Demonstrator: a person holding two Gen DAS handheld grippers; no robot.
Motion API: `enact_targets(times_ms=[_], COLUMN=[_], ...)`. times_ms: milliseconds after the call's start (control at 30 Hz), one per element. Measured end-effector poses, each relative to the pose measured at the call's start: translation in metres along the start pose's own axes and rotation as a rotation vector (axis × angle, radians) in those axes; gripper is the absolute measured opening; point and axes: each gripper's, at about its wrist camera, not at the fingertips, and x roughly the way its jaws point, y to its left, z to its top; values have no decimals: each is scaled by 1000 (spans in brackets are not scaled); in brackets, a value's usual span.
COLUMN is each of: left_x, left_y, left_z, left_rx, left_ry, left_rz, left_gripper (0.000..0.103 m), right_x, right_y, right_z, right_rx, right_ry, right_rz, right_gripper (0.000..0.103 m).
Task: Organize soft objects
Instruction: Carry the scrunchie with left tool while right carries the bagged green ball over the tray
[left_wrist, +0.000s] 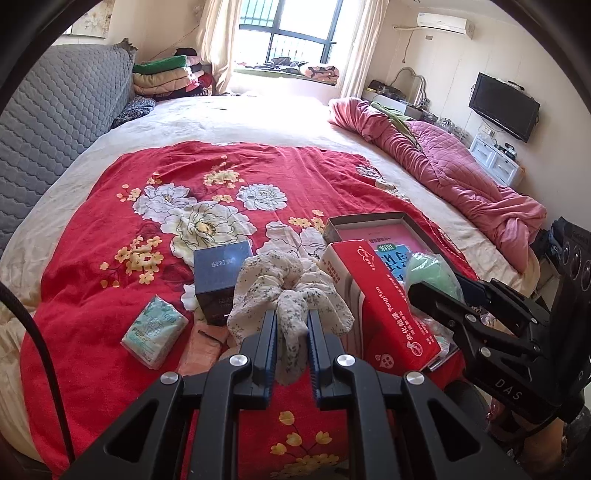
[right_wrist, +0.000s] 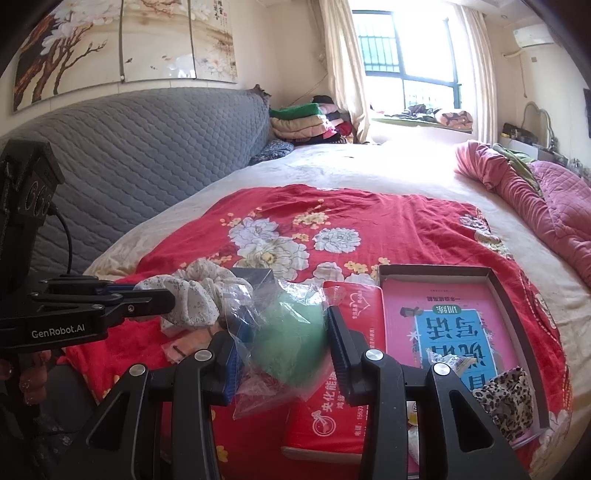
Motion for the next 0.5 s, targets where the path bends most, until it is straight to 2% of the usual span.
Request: enact_targets(times_ms=[200,300,433,500], left_x=[4,6,6,6], left_y=[-22,-31,-41,-45], left_z=[4,7,9,11], left_rx=[31,45,61,68], left_ry=[4,11,12,9], left_rz=[-12,-9,-10,-12], left_gripper=[15,15,15,15], right_x=[-10,-14,-21,-24], right_y=[-11,-13,-23,-25], right_z=[2,3,3,4], right_rx=[24,6,55,52], right_ry=[-22,-29,-49,-55], right_rz=[-18,-60,-37,-52], right_gripper=[42,42,42,42])
